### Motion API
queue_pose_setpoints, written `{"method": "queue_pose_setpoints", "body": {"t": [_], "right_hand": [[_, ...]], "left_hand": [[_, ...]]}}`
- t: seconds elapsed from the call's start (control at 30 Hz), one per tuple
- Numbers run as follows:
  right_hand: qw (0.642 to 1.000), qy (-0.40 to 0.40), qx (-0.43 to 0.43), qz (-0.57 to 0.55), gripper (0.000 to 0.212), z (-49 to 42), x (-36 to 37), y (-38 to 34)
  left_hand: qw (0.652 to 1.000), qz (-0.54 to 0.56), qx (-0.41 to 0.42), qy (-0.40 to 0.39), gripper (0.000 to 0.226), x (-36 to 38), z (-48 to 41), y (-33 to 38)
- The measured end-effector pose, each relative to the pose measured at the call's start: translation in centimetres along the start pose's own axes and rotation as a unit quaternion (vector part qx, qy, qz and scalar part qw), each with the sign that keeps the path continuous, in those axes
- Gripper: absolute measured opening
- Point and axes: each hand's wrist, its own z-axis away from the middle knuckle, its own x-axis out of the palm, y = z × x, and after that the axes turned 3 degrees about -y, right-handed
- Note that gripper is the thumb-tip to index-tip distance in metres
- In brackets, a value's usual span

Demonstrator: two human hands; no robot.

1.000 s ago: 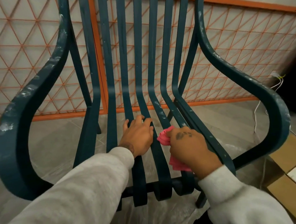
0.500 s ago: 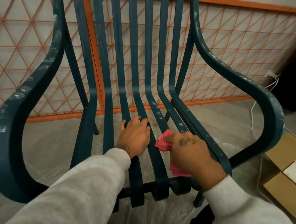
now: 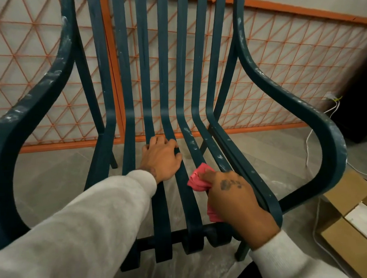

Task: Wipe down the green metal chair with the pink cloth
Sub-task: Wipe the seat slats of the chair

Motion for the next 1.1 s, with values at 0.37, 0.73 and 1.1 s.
{"method": "queue_pose_setpoints", "body": {"t": [0.37, 0.73, 1.1], "right_hand": [[0.994, -0.026, 0.021, -0.108, 0.034, -3.9, -2.8, 1.9], [0.999, -0.025, 0.019, 0.022, 0.042, -14.1, -1.8, -1.8], [0.996, -0.066, 0.038, 0.051, 0.039, -9.7, -1.3, -1.4]], "left_hand": [[0.999, 0.03, -0.034, -0.009, 0.039, 1.1, -2.2, -0.3], [0.998, 0.047, -0.034, 0.001, 0.032, 1.4, -2.6, -0.8], [0.998, 0.046, -0.032, -0.011, 0.033, 1.2, -2.6, -0.7]]}}
